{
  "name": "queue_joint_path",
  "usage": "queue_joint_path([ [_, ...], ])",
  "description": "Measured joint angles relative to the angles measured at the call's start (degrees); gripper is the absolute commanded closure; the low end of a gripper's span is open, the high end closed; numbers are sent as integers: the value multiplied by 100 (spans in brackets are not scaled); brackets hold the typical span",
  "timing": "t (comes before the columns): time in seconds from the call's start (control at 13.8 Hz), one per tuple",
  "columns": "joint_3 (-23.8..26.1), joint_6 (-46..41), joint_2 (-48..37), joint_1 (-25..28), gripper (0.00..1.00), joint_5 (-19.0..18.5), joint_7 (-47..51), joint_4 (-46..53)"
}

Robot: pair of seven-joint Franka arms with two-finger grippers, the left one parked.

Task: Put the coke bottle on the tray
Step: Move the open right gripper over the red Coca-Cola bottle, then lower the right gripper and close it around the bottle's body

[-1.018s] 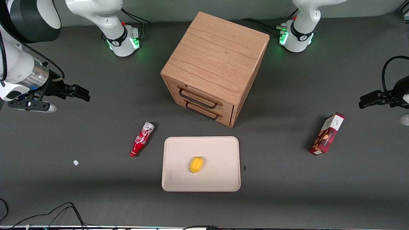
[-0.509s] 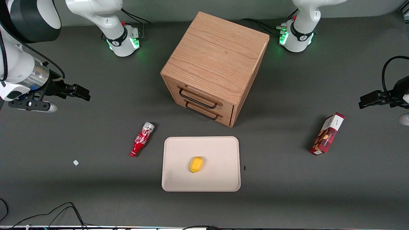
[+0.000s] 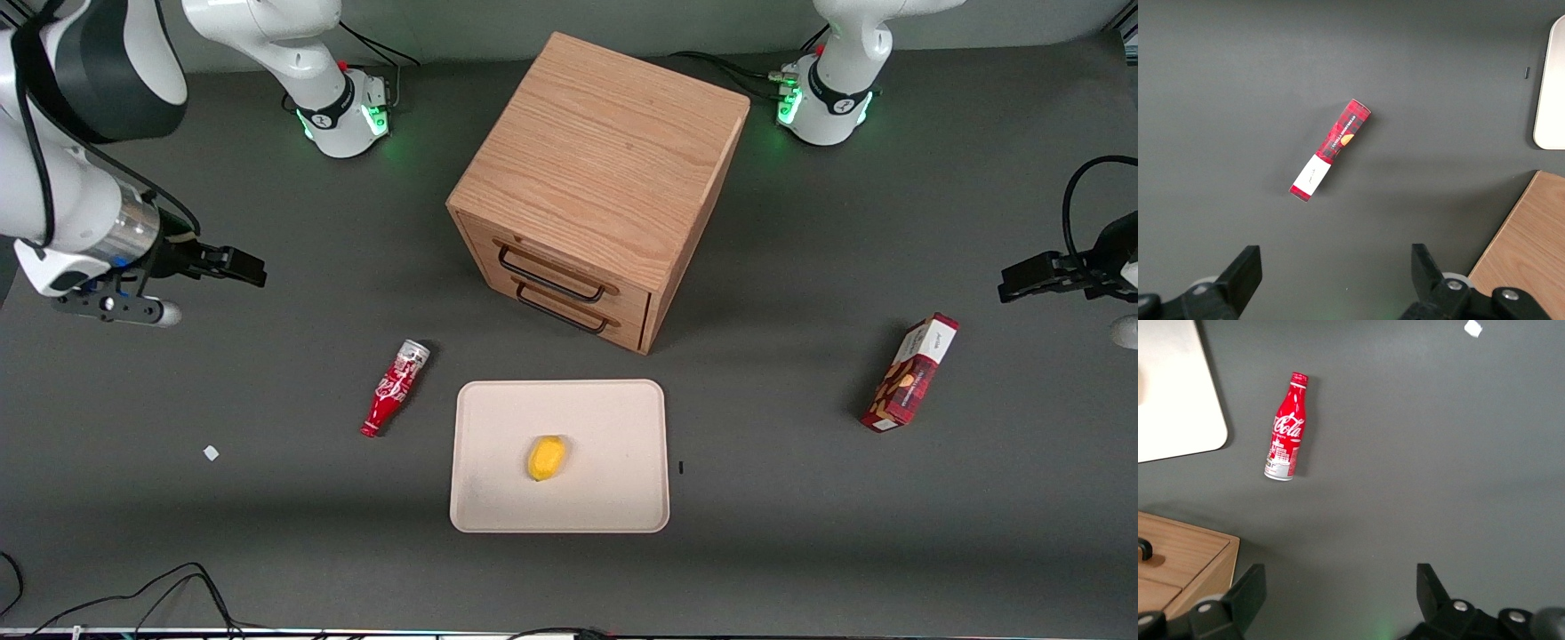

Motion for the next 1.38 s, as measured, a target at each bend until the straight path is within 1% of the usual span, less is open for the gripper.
queue_joint_path([
  [0.15, 93, 260, 321, 72, 0, 10, 761, -5],
  [0.44, 432, 1266, 1058, 151, 0, 11, 1900, -75],
  [0.65, 539, 2239, 1432, 165, 0, 11, 2348, -417],
  [0.95, 542, 3220, 1667, 190, 0, 8, 2679, -887],
  [1.24, 546, 3953, 2024, 324, 0, -247, 3210, -1074],
  [1.38, 546, 4192, 2263, 349, 0, -287, 3257, -1074],
])
